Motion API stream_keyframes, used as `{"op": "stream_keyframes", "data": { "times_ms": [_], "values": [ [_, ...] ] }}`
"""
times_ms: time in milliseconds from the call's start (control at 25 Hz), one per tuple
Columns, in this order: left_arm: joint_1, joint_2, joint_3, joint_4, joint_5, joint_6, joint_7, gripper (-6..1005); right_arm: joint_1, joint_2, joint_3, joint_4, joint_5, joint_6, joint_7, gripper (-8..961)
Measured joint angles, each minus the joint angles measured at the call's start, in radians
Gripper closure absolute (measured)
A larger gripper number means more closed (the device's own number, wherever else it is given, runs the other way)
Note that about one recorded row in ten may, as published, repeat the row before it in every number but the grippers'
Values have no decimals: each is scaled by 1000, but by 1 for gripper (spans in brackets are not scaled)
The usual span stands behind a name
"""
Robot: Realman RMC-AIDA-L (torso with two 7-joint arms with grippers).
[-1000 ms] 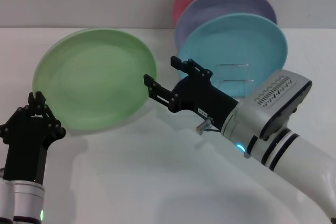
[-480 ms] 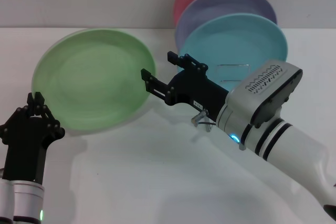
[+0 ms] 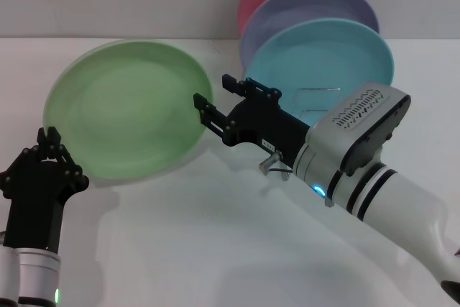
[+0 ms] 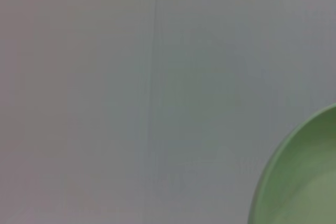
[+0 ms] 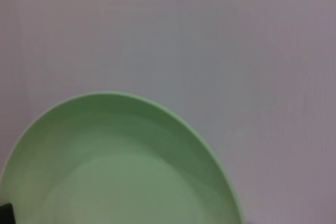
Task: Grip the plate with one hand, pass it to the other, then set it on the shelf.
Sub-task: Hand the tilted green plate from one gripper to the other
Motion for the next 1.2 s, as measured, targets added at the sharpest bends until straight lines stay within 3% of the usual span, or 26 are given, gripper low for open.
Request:
{"op": "stream_keyframes", "data": {
  "times_ms": [80,280,480,1200],
  "values": [
    [0,0,1,0,0,0,0,940,0,0,0,0,0,0,0,309],
    [1,0,3,-5,-9,0,16,939,2,0,-1,0,0,0,0,503],
    [-4,0,20,-26,-52,1,64,938,4,0,-3,0,0,0,0,631],
    [2,0,50,-37,-57,38,71,935,19,0,-4,-10,0,16,1,742]
  ]
}}
